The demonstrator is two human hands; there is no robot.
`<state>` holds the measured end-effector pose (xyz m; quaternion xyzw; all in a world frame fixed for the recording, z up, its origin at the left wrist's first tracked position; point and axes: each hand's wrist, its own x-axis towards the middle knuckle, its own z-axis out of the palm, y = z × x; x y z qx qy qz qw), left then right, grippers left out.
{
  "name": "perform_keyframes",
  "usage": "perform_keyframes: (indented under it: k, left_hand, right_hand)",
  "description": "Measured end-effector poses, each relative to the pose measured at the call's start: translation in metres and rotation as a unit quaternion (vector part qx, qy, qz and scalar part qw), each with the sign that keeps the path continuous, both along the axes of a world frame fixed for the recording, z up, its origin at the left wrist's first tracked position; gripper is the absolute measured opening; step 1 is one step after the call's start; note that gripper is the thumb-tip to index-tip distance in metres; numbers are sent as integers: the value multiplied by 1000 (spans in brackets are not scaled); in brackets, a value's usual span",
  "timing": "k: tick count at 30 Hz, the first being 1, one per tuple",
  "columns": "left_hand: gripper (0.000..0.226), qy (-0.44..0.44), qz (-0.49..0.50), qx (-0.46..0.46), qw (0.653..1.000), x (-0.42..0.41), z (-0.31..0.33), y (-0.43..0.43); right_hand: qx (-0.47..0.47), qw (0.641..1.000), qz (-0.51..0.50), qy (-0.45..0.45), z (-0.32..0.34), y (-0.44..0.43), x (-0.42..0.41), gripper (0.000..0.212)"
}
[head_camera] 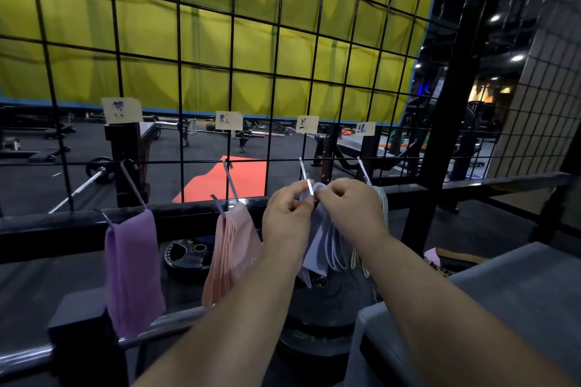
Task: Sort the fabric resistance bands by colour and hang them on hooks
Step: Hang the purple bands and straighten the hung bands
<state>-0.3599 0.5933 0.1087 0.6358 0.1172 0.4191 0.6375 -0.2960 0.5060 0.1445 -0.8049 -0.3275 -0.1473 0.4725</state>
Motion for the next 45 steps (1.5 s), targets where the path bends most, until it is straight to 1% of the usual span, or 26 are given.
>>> perform_keyframes:
  k: [3, 6, 9, 10, 12, 14, 15, 17, 19, 22, 24, 26, 28, 29, 30, 31, 32, 33, 34, 35, 36, 38, 40, 43, 44, 45]
  left_hand:
    - [28, -6, -19, -19, 1000, 0, -1, -1]
    - [30, -8, -32, -32, 999, 4, -6, 1]
    - [26, -8, -38, -37, 999, 2, -5, 1]
    - [26, -14, -43, -40, 998, 1, -5, 1]
    - [28, -18, -47, -37, 998, 0, -7, 3]
    - [28, -8, -31, -19, 999, -2, -7, 5]
    - [29, -2, -20, -6, 1000, -3, -6, 6]
    - [27, 28, 5, 37, 999, -6, -5, 6]
    - [27, 53, 36, 85, 994, -10, -5, 6]
    - [25, 57, 83, 147, 984, -14, -5, 2]
    - [29, 67, 105, 199, 972, -13, -9, 1]
    - [33, 75, 100, 189, 974, -13, -11, -1]
    - [30, 57, 88, 161, 981, -11, -12, 0]
    - [27, 42, 80, 139, 986, -10, -13, 0]
    - [25, 28, 68, 115, 991, -11, -12, -1]
    - [24, 23, 63, 99, 993, -12, -12, -2]
    - [22, 23, 65, 92, 993, -12, -12, -3]
    - [20, 23, 70, 91, 993, -13, -12, -4]
    - [20, 20, 73, 84, 994, -14, -14, -5]
    - [21, 16, 71, 76, 994, -15, -15, -6]
    - [23, 13, 65, 67, 996, -15, -15, -6]
    - [25, 16, 58, 55, 997, -15, -16, -7]
    - [26, 11, 64, 60, 996, -13, -16, -7]
    - [28, 6, 71, 69, 995, -11, -17, -6]
    - [29, 3, 69, 68, 995, -10, -17, -5]
    - [30, 0, 66, 67, 996, -9, -18, -4]
  right_hand:
    - [7, 1000, -2, 20, -1, 0, 2, 34]
    - [17, 999, -1, 30, -6, -1, 2, 34]
    - [26, 999, 3, 25, -14, -3, 2, 34]
    - [17, 1000, 5, 3, -18, -5, 1, 35]
    - [-37, 997, 4, -75, -29, -10, 1, 34]
    - [-70, 991, 16, -117, -43, -15, 1, 17]
    - [-74, 989, 21, -124, -50, -17, 0, 15]
    - [-65, 987, 24, -146, -60, -18, 2, 24]
    - [-57, 984, 25, -165, -65, -15, 3, 27]
    - [-56, 980, 14, -189, -69, -12, 4, 30]
    - [-61, 973, 4, -222, -75, -11, 4, 32]
    - [-64, 967, -2, -248, -79, -9, 4, 33]
    - [-47, 968, 1, -247, -79, -7, 2, 24]
    - [-36, 971, 14, -235, -78, -8, 1, 18]
    - [-20, 975, 37, -220, -78, -8, 1, 18]
    - [4, 978, 68, -199, -77, -9, 1, 23]
    - [41, 981, 103, -160, -75, -10, 0, 29]
    - [84, 983, 127, -99, -71, -11, -1, 32]
    - [121, 982, 143, -26, -67, -12, -1, 30]
    - [140, 979, 148, 33, -64, -12, 2, 26]
    - [141, 976, 149, 71, -61, -12, 4, 25]
    - [123, 977, 150, 91, -56, -8, 8, 27]
    - [149, 964, 182, 121, -54, -5, 10, 24]
    - [190, 949, 195, 158, -51, -2, 7, 7]
    - [196, 948, 189, 165, -52, 0, 8, 6]
    - [195, 949, 182, 170, -54, 1, 9, 11]
